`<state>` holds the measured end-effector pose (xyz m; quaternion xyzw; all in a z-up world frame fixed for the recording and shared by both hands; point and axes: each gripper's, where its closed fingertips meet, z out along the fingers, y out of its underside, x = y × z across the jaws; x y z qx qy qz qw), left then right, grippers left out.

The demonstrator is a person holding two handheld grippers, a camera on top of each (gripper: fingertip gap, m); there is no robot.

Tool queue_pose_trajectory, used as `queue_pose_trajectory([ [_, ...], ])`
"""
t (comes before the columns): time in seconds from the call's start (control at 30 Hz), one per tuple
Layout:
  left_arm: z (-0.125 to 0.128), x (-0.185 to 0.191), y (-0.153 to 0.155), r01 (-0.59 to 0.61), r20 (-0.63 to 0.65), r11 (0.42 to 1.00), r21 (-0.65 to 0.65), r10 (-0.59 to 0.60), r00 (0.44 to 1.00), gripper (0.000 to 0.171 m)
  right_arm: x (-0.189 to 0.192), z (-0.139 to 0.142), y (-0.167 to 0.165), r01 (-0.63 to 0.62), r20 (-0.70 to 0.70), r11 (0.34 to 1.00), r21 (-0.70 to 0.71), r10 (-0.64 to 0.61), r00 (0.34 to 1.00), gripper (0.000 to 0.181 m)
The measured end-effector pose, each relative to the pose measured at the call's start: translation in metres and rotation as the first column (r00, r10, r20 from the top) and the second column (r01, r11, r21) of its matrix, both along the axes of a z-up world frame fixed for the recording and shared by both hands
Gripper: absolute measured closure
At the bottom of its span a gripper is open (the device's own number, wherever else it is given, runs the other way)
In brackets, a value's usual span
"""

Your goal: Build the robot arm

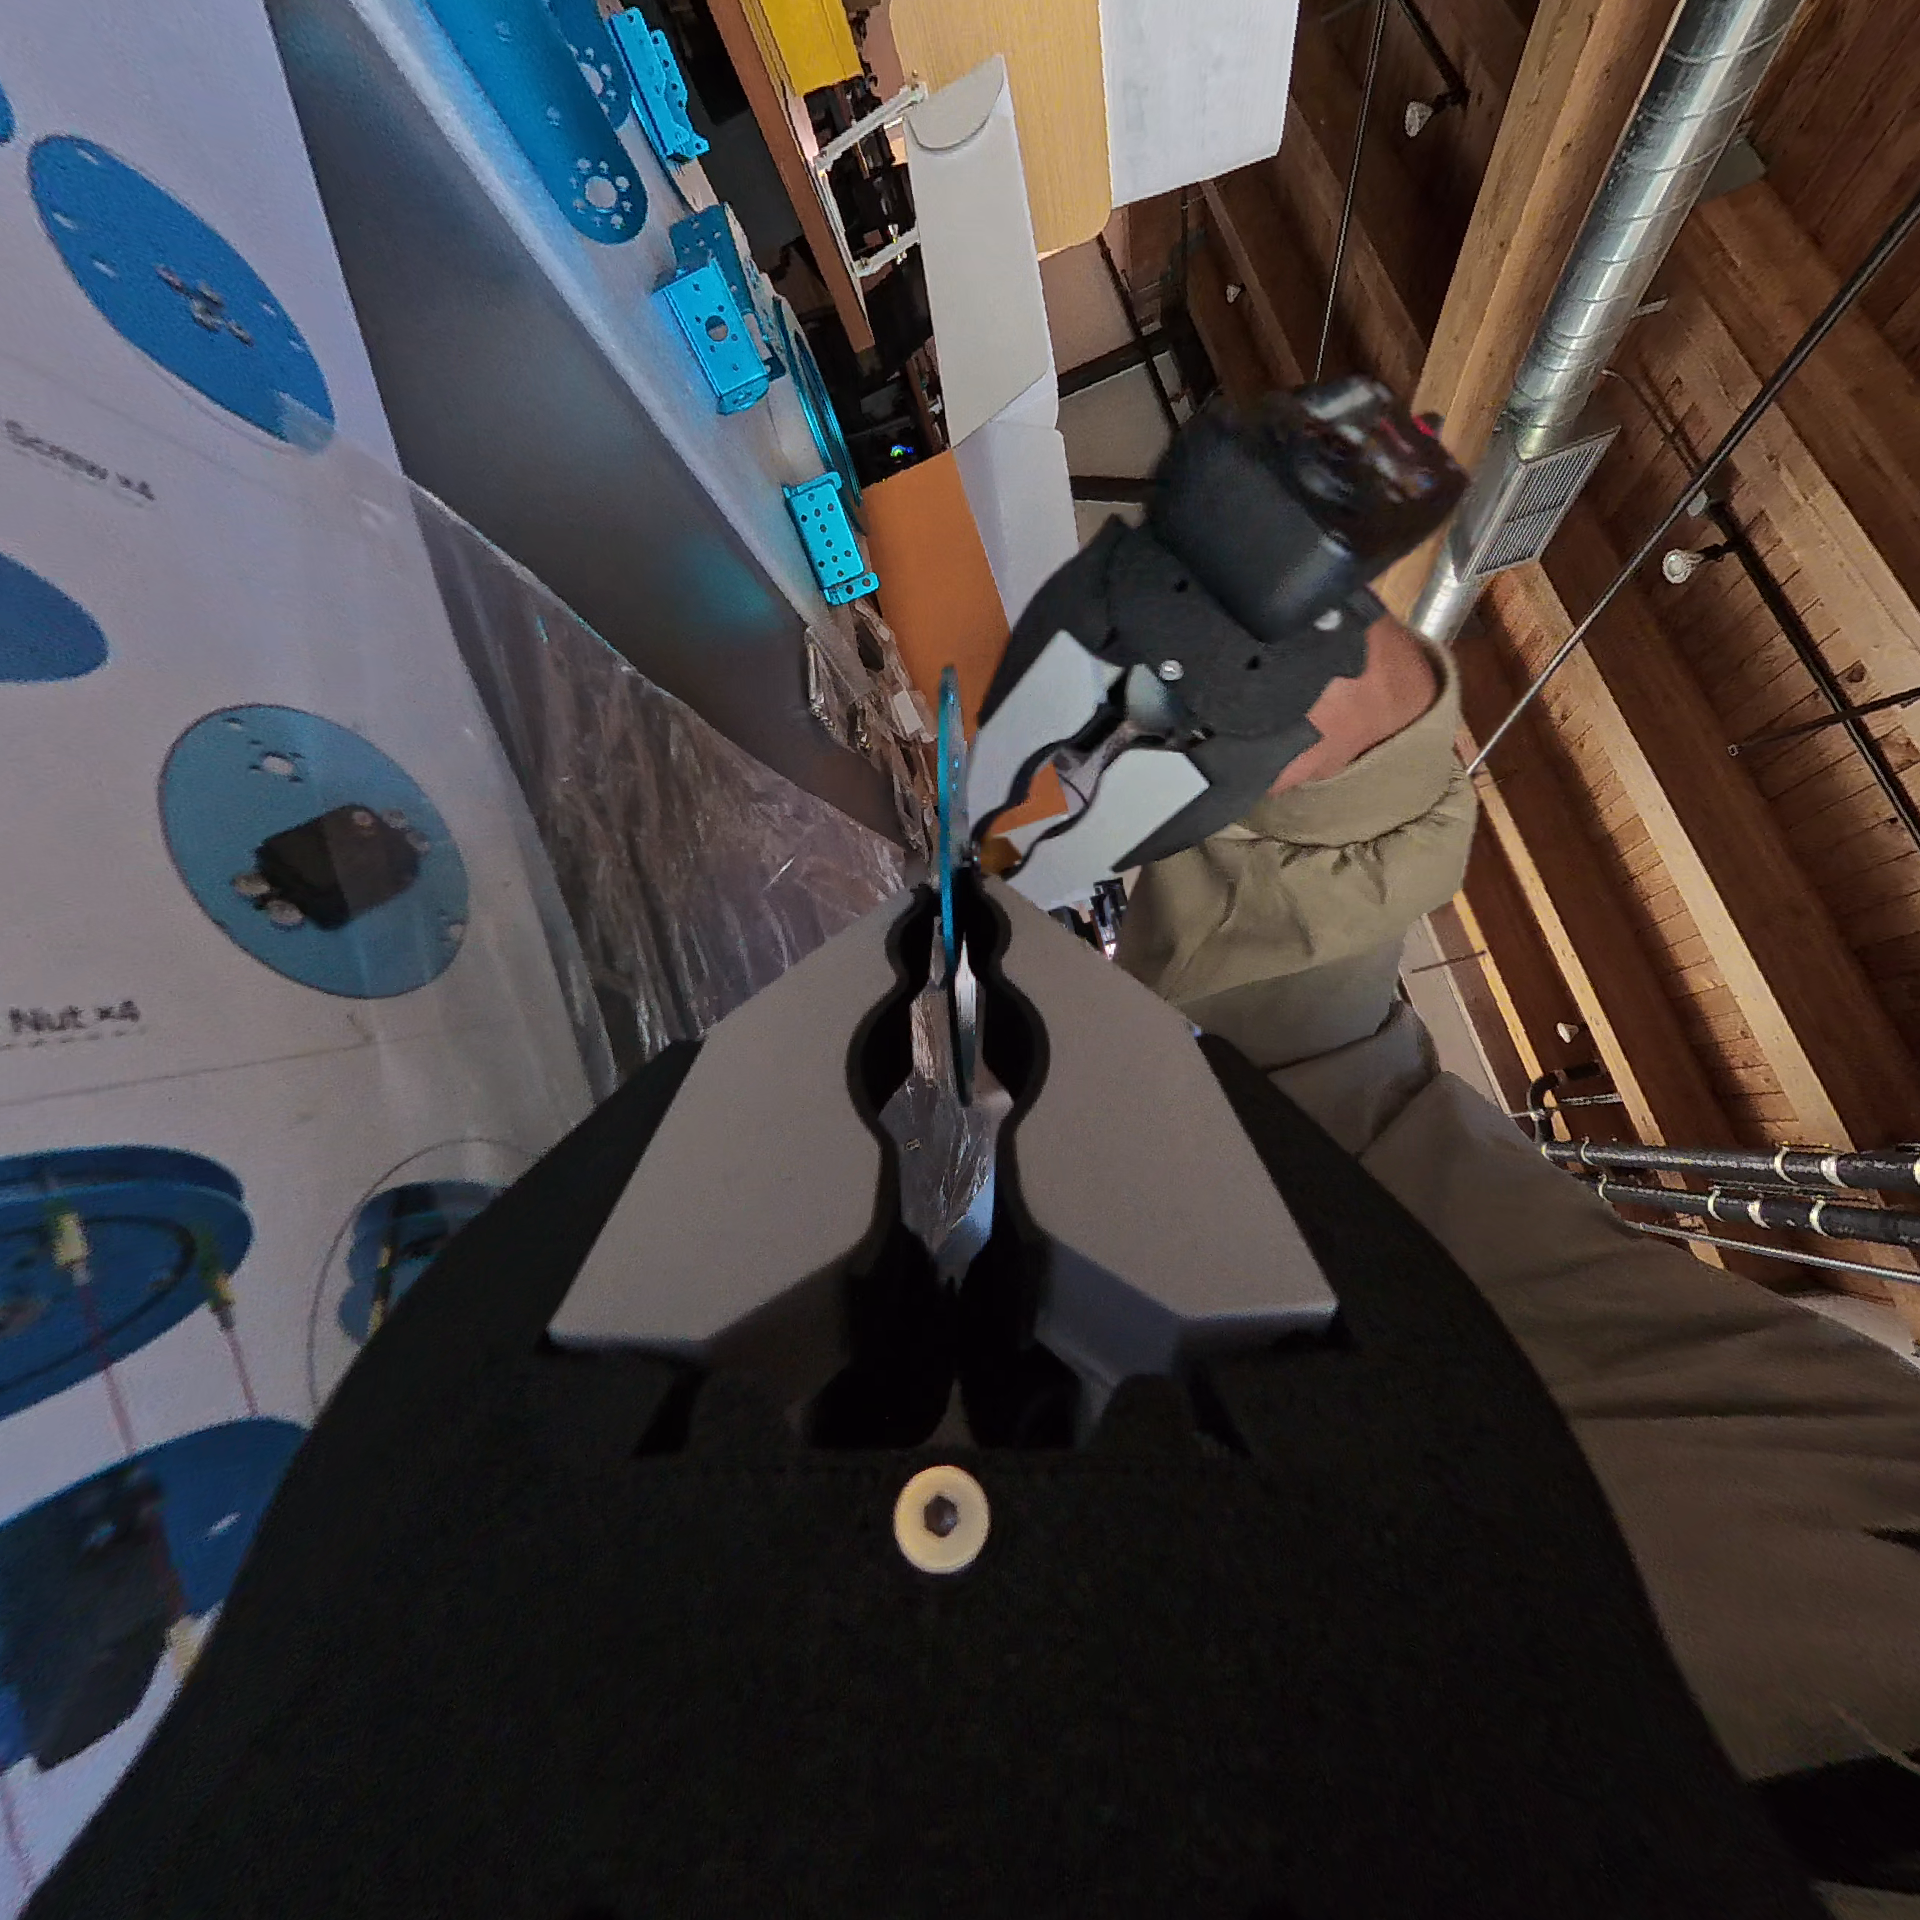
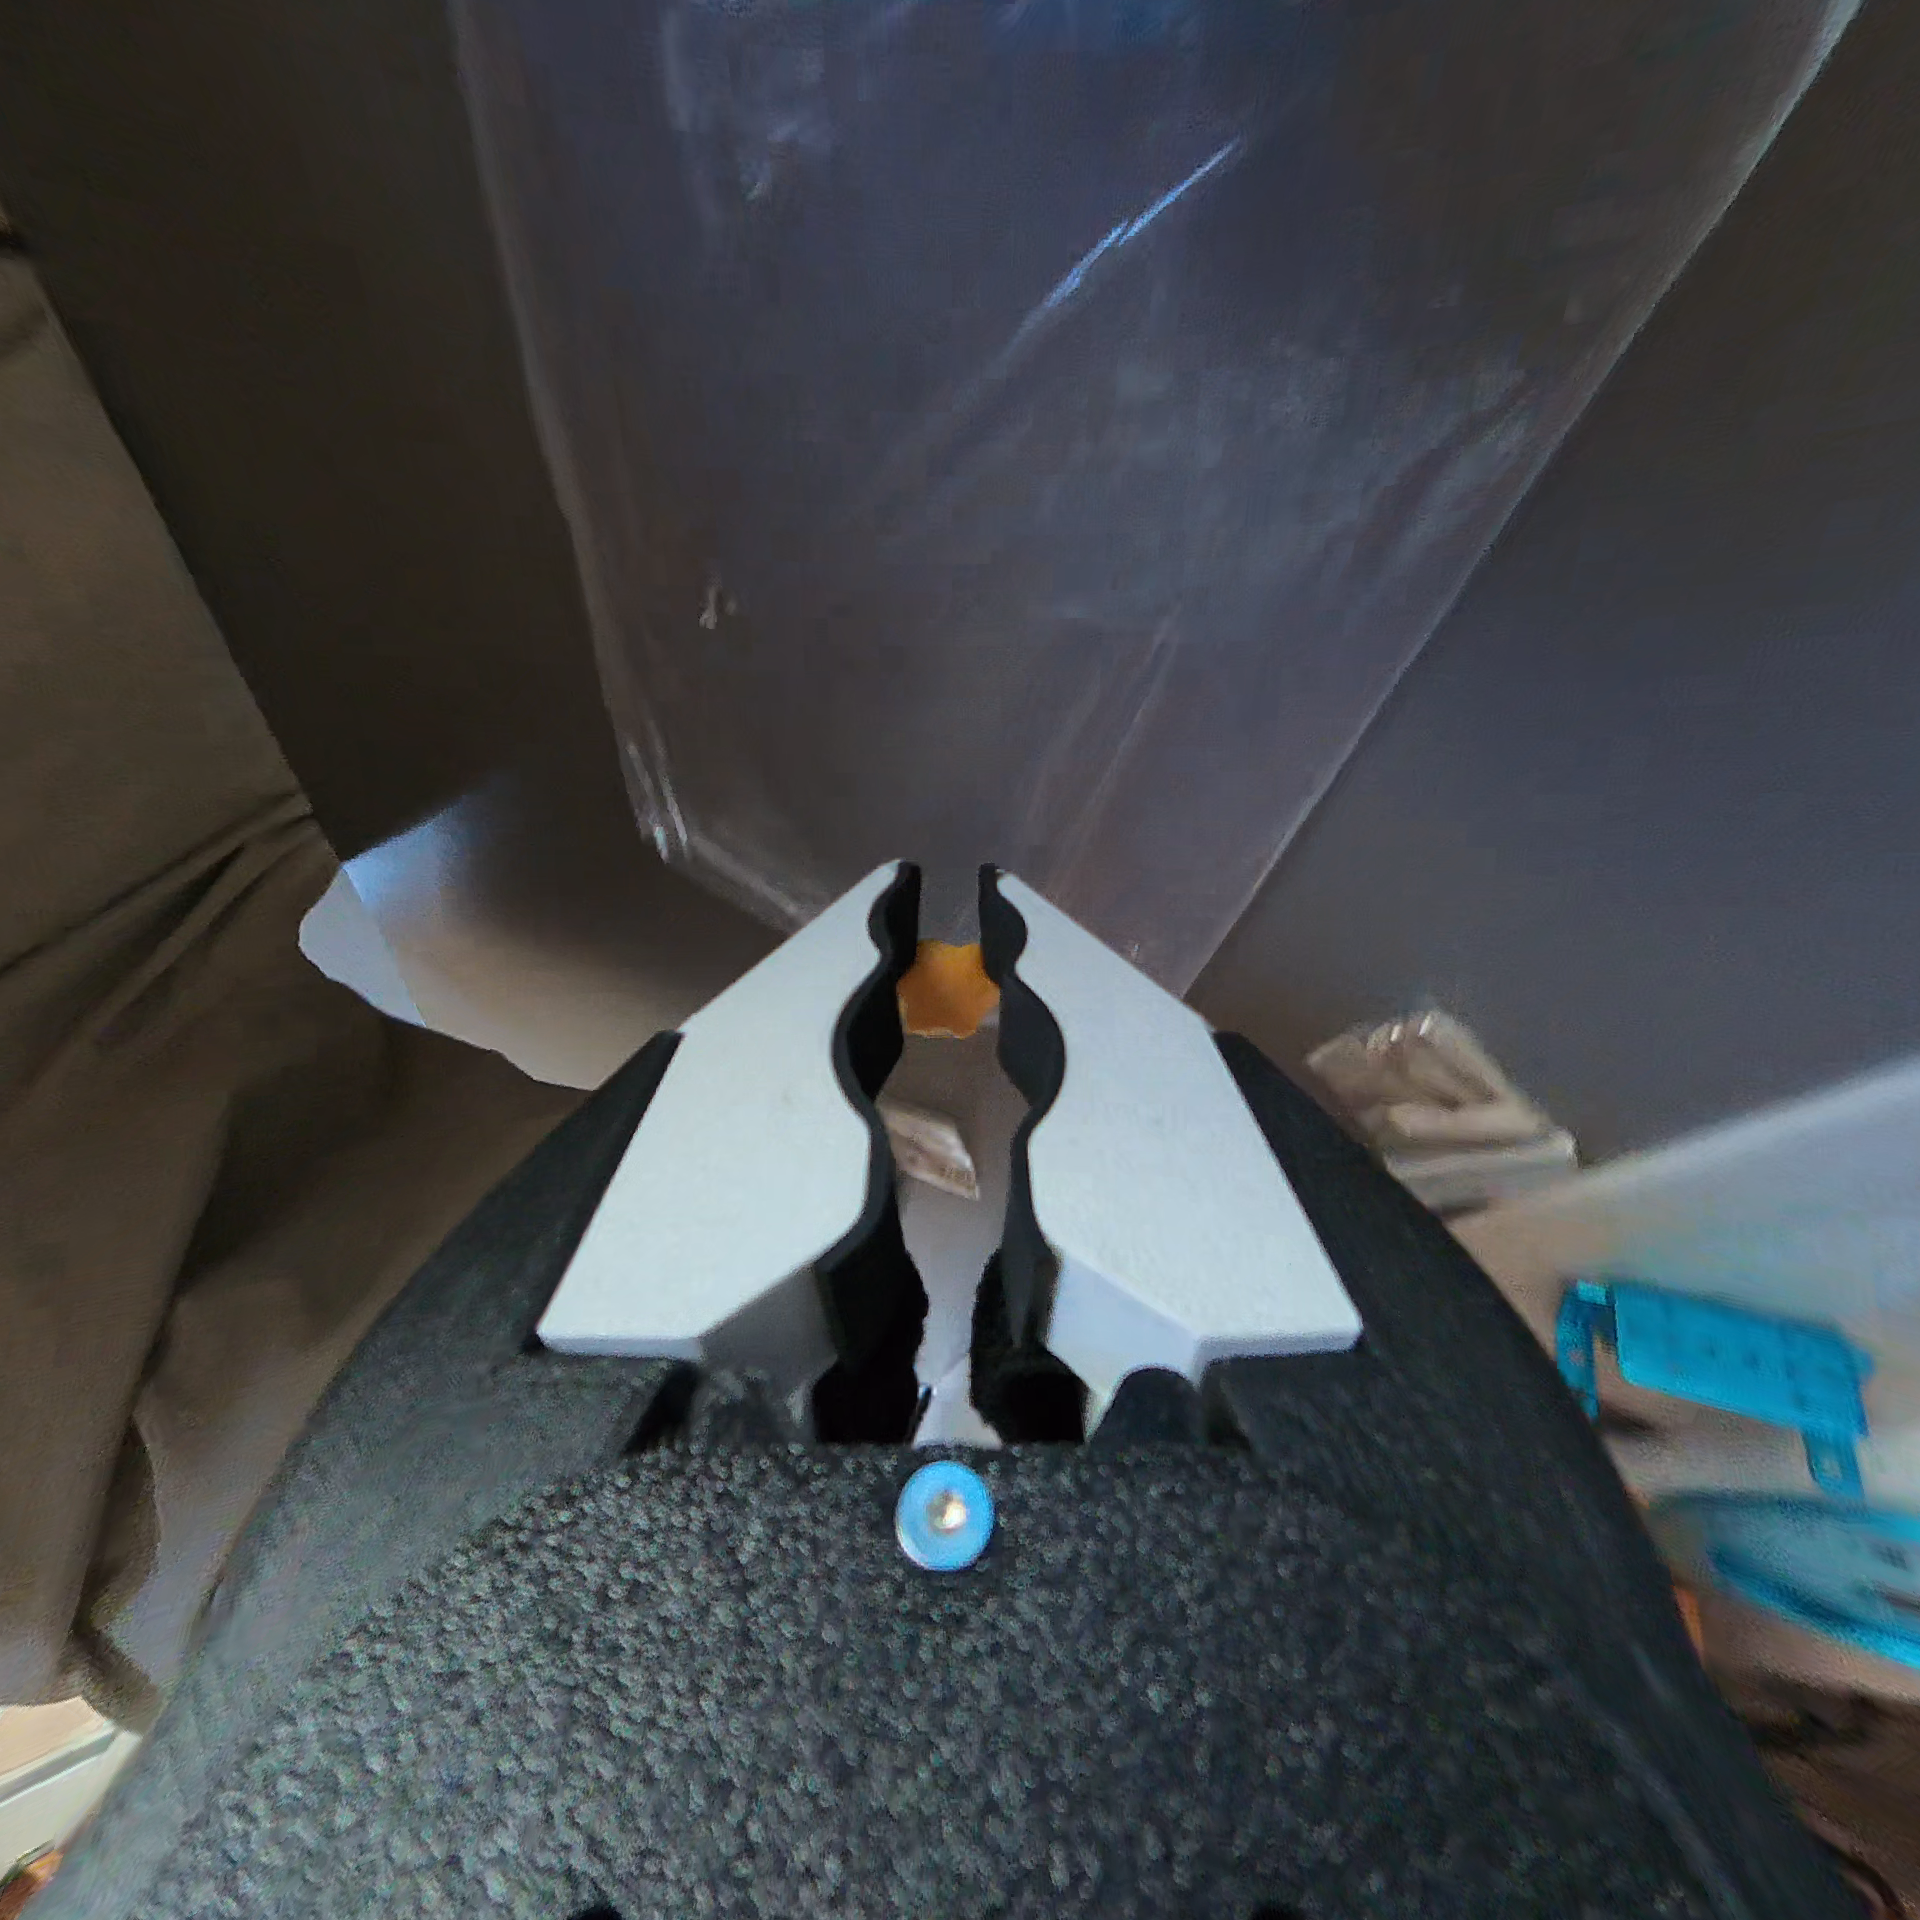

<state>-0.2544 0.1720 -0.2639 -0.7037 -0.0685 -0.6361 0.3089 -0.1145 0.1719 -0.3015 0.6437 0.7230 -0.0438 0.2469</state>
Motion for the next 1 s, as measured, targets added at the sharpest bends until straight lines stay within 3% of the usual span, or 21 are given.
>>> queue_pose_trajectory([
  [0.13,-0.002,-0.002,-0.002,0.000,-0.003,1.000,0.001,0.000,1.000,0.166,-0.010,-0.036,0.001,0.048,-0.025,0.997,-0.062,-0.049,0.998,0.171],
  [0.2,-0.002,-0.002,-0.003,0.005,-0.003,1.000,0.003,-0.005,1.000,0.166,-0.015,-0.037,-0.006,0.092,-0.054,0.990,-0.106,-0.098,0.994,0.172],
  [0.4,-0.001,0.000,-0.002,0.013,-0.012,1.000,0.019,-0.013,1.000,0.166,-0.016,-0.033,-0.009,0.129,-0.120,0.992,-0.018,-0.130,0.984,0.171],
  [0.77,0.002,-0.002,-0.002,-0.010,-0.034,0.998,0.063,0.012,0.999,0.166,0.005,-0.019,-0.002,0.105,0.077,0.972,0.211,-0.123,0.989,0.155],
  [1.0,-0.003,-0.009,-0.009,-0.030,-0.062,0.999,0.041,0.033,0.998,0.166,0.014,-0.028,-0.016,0.115,0.279,0.968,0.223,-0.177,0.944,0.156],
])
